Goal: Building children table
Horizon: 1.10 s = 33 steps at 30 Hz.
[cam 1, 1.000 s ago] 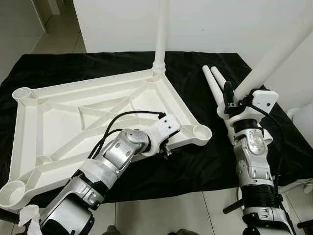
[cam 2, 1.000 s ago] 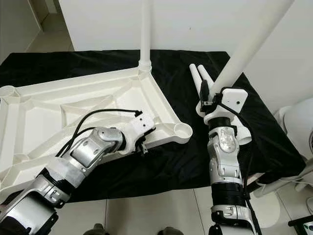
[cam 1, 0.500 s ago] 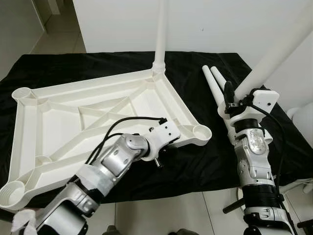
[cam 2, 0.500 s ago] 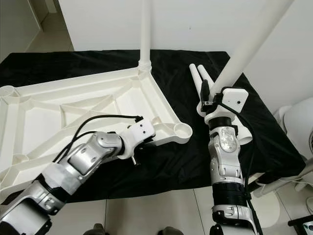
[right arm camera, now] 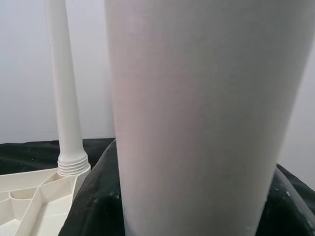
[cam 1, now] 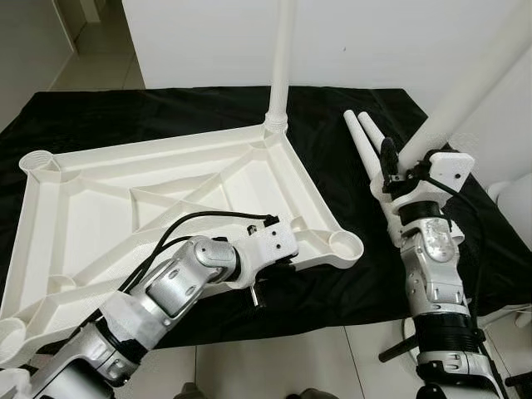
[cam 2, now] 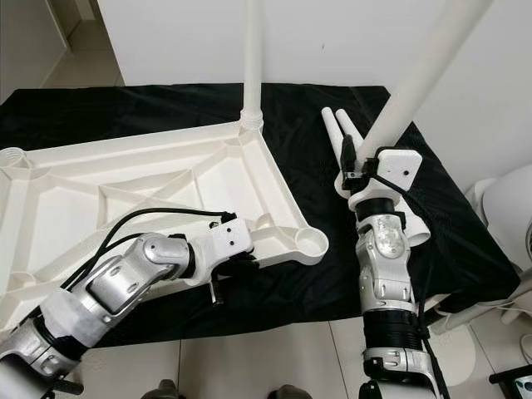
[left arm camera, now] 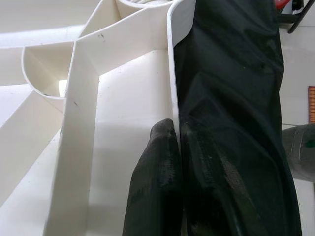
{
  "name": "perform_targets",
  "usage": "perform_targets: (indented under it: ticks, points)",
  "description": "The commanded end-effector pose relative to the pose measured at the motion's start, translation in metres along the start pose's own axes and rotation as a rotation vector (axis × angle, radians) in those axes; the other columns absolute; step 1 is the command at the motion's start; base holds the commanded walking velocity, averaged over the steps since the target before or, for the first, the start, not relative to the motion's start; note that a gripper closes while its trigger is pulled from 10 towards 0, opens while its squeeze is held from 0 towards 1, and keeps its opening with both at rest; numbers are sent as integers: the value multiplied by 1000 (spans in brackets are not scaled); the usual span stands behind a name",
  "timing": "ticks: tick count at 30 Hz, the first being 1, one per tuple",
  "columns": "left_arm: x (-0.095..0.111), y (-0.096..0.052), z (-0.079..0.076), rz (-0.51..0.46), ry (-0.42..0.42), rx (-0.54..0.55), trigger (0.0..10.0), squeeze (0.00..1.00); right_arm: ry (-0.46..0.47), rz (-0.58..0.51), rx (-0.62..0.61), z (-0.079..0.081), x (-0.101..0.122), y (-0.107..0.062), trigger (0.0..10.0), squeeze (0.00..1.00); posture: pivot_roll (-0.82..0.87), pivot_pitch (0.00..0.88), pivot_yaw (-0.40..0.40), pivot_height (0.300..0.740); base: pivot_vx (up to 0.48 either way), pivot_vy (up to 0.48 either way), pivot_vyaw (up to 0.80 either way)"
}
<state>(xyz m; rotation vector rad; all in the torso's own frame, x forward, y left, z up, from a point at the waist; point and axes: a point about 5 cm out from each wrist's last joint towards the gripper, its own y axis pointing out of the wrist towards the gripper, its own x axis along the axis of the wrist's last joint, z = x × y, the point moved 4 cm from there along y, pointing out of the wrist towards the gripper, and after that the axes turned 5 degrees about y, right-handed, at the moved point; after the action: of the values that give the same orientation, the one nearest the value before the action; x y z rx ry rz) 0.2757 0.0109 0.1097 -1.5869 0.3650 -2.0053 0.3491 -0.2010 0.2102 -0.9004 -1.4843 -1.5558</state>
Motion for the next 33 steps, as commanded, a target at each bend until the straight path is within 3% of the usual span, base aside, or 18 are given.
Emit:
perform_targets:
  ticks: [1, 8, 9, 18, 19, 20, 29, 33]
  points:
    - [3, 7, 1, 7, 29, -40, 10000, 0, 0, 0, 5, 2, 0, 2, 10000, 0, 34, 4, -26, 740, 0, 0, 0]
    - [6, 8, 8, -11, 20, -15, 10000, 0, 4, 7, 20, 6, -1, 3, 10000, 0, 33, 5, -27, 740, 0, 0, 0]
    - [11, 7, 9, -39, -8, -17, 10000, 1000, 7, 11, 26, 7, -2, 2, 10000, 0, 33, 5, -28, 740, 0, 0, 0]
    - [42, -5, 19, -212, -7, 44, 10000, 1000, 10, 59, 61, 16, -11, -5, 10000, 0, 30, 1, -29, 740, 0, 0, 0]
    - [47, -7, 21, -244, -11, 50, 10000, 847, 10, 67, 62, 16, -12, -6, 10000, 0, 30, 1, -29, 740, 0, 0, 0]
    - [51, -10, 22, -274, -9, 49, 10000, 0, -2, 85, 59, 17, -15, -7, 10000, 0, 29, 0, -29, 740, 0, 0, 0]
    - [54, -18, 28, -327, 58, 103, 10000, 0, -29, 145, 96, 29, -26, -14, 10000, 0, 29, 0, -29, 740, 0, 0, 0]
    - [53, -25, 32, -370, 48, 155, 10000, 0, -23, 180, 156, 42, -34, -28, 10000, 0, 30, 2, -31, 740, 0, 0, 0]
